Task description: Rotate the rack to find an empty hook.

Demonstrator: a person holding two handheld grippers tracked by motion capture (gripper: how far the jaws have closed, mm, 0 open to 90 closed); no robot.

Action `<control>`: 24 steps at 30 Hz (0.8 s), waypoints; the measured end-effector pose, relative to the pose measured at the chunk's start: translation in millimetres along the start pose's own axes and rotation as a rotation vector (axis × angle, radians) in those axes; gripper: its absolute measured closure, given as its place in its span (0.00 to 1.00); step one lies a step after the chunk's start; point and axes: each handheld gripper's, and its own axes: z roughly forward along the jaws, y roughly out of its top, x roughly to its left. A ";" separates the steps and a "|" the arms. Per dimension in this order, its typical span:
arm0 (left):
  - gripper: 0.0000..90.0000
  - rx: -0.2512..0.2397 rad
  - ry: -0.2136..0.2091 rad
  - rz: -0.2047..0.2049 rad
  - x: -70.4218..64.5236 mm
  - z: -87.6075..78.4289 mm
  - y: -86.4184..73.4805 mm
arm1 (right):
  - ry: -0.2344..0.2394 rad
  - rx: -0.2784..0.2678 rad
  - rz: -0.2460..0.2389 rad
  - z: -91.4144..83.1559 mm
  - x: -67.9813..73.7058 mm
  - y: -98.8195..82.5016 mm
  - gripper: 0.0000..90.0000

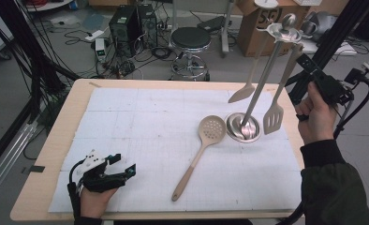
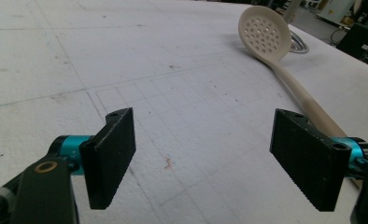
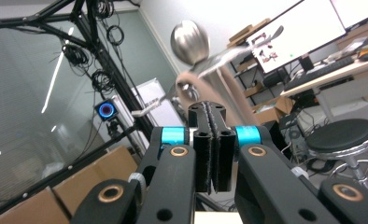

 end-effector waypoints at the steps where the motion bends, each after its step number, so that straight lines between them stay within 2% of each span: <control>1: 0.26 -0.001 -0.001 -0.001 0.0 0.0 0.0 | -0.002 -0.005 0.002 0.2 0.2 1.6 1.00; 12: 0.26 -0.003 -0.004 -0.001 -0.3 -0.6 0.4 | -0.020 -0.041 0.014 6.8 0.2 12.7 1.00; 20: 0.26 -0.009 -0.005 -0.001 -0.6 -1.9 0.9 | -0.012 -0.060 0.016 10.0 4.0 15.0 1.00; 24: 0.26 -0.006 -0.003 0.001 -1.1 -1.7 1.0 | 0.008 -0.053 0.013 9.7 7.9 14.5 1.00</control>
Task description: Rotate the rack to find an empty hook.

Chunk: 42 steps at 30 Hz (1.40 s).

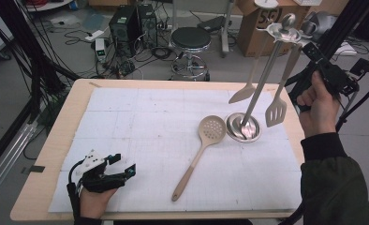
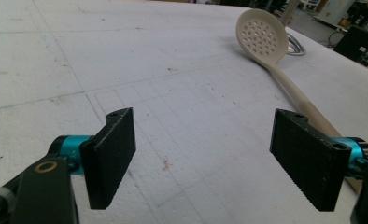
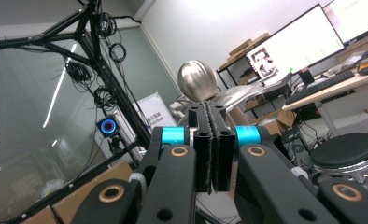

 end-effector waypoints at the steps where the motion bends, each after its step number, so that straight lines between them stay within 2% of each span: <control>1: 0.26 0.001 0.000 0.000 0.0 0.1 0.0 | 0.007 0.002 -0.004 0.3 1.5 -0.6 1.00; 4: 0.26 0.001 0.002 0.001 0.1 0.2 -0.1 | 0.012 0.016 -0.018 2.8 5.7 -3.2 1.00; 15: 0.26 0.000 0.001 0.003 0.2 -0.1 -0.1 | 0.043 0.050 -0.026 13.3 18.8 -13.4 1.00; 28: 0.26 -0.002 0.002 0.001 0.9 -1.6 -0.2 | 0.059 0.062 -0.033 27.4 28.7 -20.0 1.00; 42: 0.26 -0.004 0.002 0.002 0.3 -1.7 -0.1 | 0.022 0.056 -0.028 11.0 10.6 -29.8 1.00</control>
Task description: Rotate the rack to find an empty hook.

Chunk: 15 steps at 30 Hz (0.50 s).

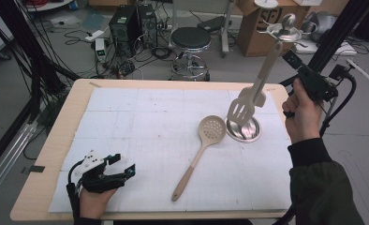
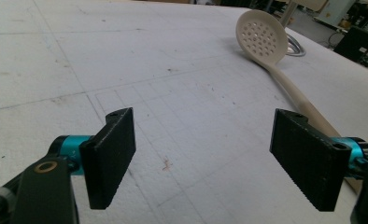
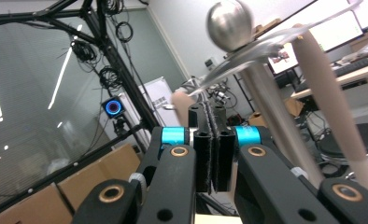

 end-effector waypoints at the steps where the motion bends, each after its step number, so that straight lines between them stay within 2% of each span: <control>1: 0.26 -0.002 0.001 -0.001 0.0 -0.2 0.0 | -0.004 -0.007 0.005 -1.4 -1.9 0.8 1.00; 9: 0.26 -0.004 -0.005 -0.001 -0.1 -0.1 0.1 | -0.064 -0.053 0.017 -12.0 -15.2 11.1 1.00; 13: 0.26 -0.007 -0.003 -0.007 0.2 -0.9 0.1 | -0.103 -0.063 0.010 -10.9 -23.2 18.5 1.00; 15: 0.26 -0.008 -0.006 -0.008 0.8 -1.1 0.0 | -0.113 -0.071 0.025 -9.7 -26.8 20.8 1.00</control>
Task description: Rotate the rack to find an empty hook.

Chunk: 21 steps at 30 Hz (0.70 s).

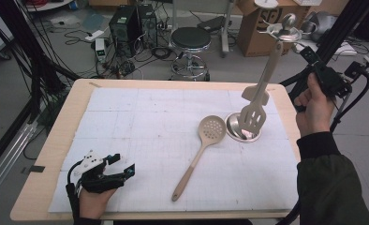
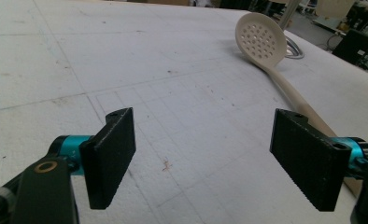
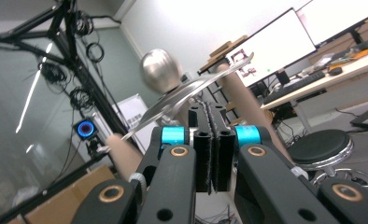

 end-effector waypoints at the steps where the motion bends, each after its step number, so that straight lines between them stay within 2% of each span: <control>1: 0.26 0.000 0.000 -0.003 0.1 -0.1 0.0 | -0.007 -0.006 0.001 1.3 -1.3 0.9 1.00; 6: 0.25 -0.010 0.001 -0.009 1.0 -1.2 -0.1 | 0.000 -0.013 0.001 4.2 0.1 1.6 1.00; 21: 0.25 -0.003 0.003 -0.004 -0.1 -0.6 -0.1 | 0.059 0.010 -0.032 10.1 19.7 -3.2 1.00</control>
